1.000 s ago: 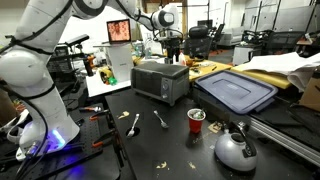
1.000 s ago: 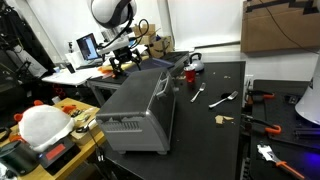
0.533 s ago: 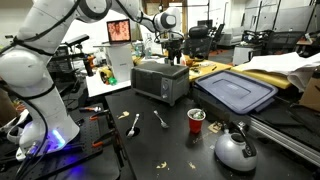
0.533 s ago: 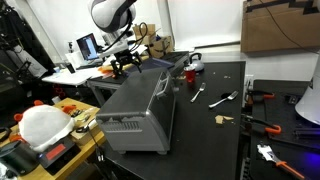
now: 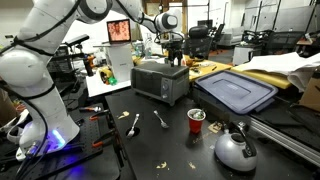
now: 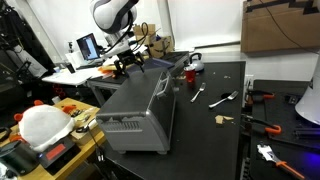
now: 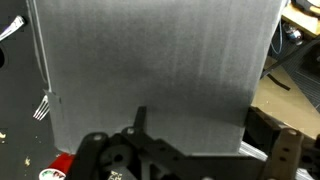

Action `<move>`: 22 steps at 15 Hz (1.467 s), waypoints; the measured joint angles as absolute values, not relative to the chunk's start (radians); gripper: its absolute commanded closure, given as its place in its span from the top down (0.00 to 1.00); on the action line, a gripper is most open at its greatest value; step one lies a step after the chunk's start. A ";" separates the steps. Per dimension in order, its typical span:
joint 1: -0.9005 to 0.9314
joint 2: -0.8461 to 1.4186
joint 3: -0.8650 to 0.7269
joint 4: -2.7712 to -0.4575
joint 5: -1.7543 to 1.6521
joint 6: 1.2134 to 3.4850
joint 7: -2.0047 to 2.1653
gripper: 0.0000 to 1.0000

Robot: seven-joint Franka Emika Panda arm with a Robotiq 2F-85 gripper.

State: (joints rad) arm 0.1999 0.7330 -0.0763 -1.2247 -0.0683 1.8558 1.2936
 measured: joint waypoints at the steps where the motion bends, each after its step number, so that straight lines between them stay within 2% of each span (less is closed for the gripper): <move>1: 0.200 0.733 -0.076 -1.225 -0.068 1.855 1.301 1.00; 22: 0.206 0.767 -0.075 -1.182 -0.098 1.827 1.298 1.00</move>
State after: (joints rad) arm 0.2058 0.7670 -0.0752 -1.1824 -0.0981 1.8266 1.2982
